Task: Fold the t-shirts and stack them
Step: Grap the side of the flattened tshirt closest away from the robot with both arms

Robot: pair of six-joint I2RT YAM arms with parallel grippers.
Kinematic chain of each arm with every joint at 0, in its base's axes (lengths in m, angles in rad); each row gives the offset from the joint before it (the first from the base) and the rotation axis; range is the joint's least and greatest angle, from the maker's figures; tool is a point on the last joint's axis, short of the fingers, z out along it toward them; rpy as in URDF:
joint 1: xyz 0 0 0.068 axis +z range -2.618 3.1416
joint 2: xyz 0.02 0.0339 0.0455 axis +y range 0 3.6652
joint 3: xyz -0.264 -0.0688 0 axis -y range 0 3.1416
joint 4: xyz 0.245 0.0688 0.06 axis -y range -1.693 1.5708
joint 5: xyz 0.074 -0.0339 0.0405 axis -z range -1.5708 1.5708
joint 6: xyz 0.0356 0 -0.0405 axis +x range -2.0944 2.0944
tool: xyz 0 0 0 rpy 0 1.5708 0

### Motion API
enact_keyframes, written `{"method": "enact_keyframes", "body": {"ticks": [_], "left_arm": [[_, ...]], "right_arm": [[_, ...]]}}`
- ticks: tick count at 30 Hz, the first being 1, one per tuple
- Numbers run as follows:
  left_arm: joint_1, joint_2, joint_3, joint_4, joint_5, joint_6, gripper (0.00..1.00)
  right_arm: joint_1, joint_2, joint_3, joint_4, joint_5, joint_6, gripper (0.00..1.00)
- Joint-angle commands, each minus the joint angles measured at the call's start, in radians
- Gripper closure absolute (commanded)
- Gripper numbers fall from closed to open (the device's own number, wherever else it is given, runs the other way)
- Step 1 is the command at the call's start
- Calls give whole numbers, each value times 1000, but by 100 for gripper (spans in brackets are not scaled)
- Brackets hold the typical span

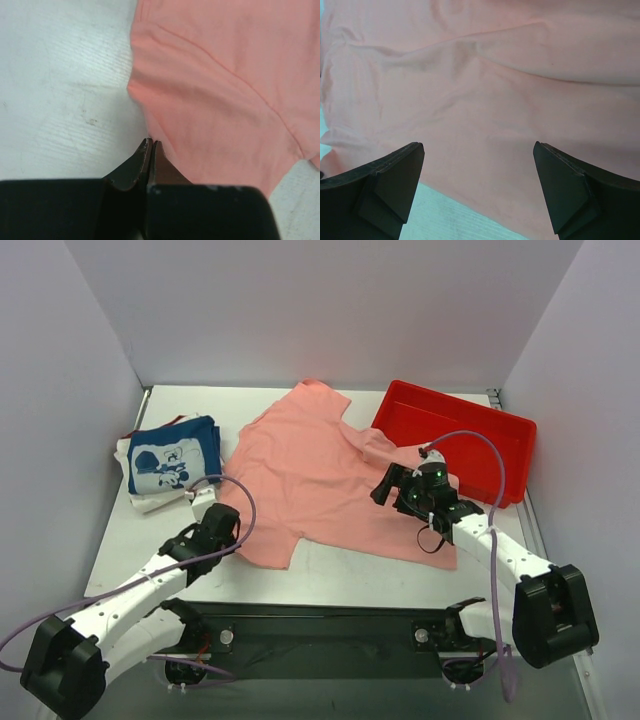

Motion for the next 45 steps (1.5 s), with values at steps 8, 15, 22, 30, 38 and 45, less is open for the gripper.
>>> {"method": "enact_keyframes", "body": {"ticks": [8,15,22,30,38,45], "left_arm": [[161,3,17,193,183,253,100],[178,17,0,217,226,256,100],[152,-29,-17,197,211,251,100],[123,-80,-20,172,168,241,100],[120,-45,-3,145,125,213,100],[118,-52,-8,144,129,211,100]], "right_arm": [[127,203,-18,-40,193,68,5],[276,346,52,-31,266,145,5],[351,307,79,-135,386,165,5],[313,57,-8,-408,587,246,0],[115,-186,-176,-500,613,367,0],[-30,-310,-214,-557,621,392,0]]}}
